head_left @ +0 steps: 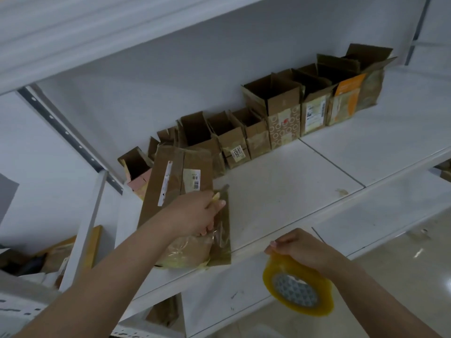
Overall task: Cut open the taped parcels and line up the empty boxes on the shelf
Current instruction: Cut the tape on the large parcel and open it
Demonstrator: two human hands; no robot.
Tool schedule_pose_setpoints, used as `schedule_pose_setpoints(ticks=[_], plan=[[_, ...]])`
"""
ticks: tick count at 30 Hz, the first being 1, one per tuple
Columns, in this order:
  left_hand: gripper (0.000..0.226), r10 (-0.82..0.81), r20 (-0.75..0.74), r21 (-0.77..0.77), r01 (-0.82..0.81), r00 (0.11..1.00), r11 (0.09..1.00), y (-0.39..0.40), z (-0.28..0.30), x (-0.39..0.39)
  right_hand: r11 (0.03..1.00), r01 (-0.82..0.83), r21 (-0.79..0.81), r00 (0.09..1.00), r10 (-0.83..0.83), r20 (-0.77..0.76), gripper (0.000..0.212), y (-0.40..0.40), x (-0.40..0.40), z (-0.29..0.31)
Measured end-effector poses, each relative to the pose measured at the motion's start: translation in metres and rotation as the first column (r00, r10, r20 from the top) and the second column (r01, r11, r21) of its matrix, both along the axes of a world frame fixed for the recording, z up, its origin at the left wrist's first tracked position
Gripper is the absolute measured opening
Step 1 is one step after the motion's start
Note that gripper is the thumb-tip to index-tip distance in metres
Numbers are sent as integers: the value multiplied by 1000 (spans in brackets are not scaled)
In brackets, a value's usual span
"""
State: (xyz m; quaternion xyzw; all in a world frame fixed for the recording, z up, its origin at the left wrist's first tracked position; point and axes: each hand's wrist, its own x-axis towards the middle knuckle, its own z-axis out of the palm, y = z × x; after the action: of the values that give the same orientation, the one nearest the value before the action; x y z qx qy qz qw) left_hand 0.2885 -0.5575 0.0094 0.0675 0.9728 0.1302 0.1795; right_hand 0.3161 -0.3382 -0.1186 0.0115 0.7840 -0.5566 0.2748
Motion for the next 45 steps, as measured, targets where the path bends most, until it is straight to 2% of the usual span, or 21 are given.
schedule_pose_setpoints(ticks=[2, 4, 6, 8, 11, 13, 15, 17, 20, 24, 28, 30, 33, 36, 39, 41, 42, 45], plan=[[25, -85, -99, -232, 60, 991, 971, 6, -4, 3, 1000, 8, 14, 1000, -7, -30, 19, 3, -2, 2], [26, -142, -153, -400, 70, 978, 914, 16, -11, 9, 999, 41, -20, 997, -42, -60, 19, 6, -6, 10], [30, -175, -190, -502, 57, 966, 863, 24, -21, 14, 995, 72, -68, 993, -78, -88, 20, 10, -10, 19], [31, -169, -212, -493, 44, 963, 869, 25, -23, 14, 991, 104, -87, 983, -116, -146, 21, 15, -12, 30], [28, -49, -172, -287, -2, 984, 958, 14, -15, 6, 981, 138, -139, 958, -168, -231, 21, 19, -13, 46], [27, 88, -158, -39, -95, 984, 995, 7, -6, 3, 976, 154, -157, 946, -192, -262, 22, 19, -13, 56], [34, 190, -168, 226, -150, 967, 963, 6, 2, 3, 971, 156, -178, 935, -204, -289, 22, 18, -14, 65], [46, 240, -139, 404, -167, 961, 899, 11, 8, 6, 969, 151, -194, 925, -208, -318, 21, 13, -15, 71], [57, 178, -107, 457, -111, 978, 883, 23, 5, 10, 978, 136, -157, 904, -188, -384, 22, 4, -17, 76], [26, 218, -280, 477, -62, 935, 877, 34, -6, 7, 995, 75, -62, 862, -96, -497, 26, -3, -21, 80], [26, 285, -285, 563, -80, 915, 822, 37, -6, 8, 995, 103, 11, 801, -76, -593, 33, -4, -25, 79], [27, 300, -237, 621, -93, 924, 778, 41, -3, 10, 987, 160, -30, 774, -145, -617, 26, -5, -27, 77], [24, 329, -111, 738, -144, 938, 660, 49, -1, 13, 956, 222, -193, 739, -294, -606, 24, -6, -31, 77], [22, 325, -88, 749, -153, 942, 644, 53, -3, 13, 914, 257, -314, 712, -399, -578, 28, -5, -38, 77], [21, 305, -92, 745, -138, 948, 653, 48, 1, 11, 929, 292, -227, 690, -369, -623, 18, -7, -46, 74], [22, 273, -120, 716, -108, 954, 690, 44, 4, 12, 927, 344, -146, 683, -354, -639, 22, -5, -52, 71], [21, 293, -134, 727, -108, 947, 679, 40, 7, 15, 918, 382, -105, 672, -354, -650, 21, -2, -56, 68], [18, 480, -132, 822, -175, 867, 542, 15, 23, 22, 866, 496, 62, 664, -332, -671, 22, 13, -69, 57]])
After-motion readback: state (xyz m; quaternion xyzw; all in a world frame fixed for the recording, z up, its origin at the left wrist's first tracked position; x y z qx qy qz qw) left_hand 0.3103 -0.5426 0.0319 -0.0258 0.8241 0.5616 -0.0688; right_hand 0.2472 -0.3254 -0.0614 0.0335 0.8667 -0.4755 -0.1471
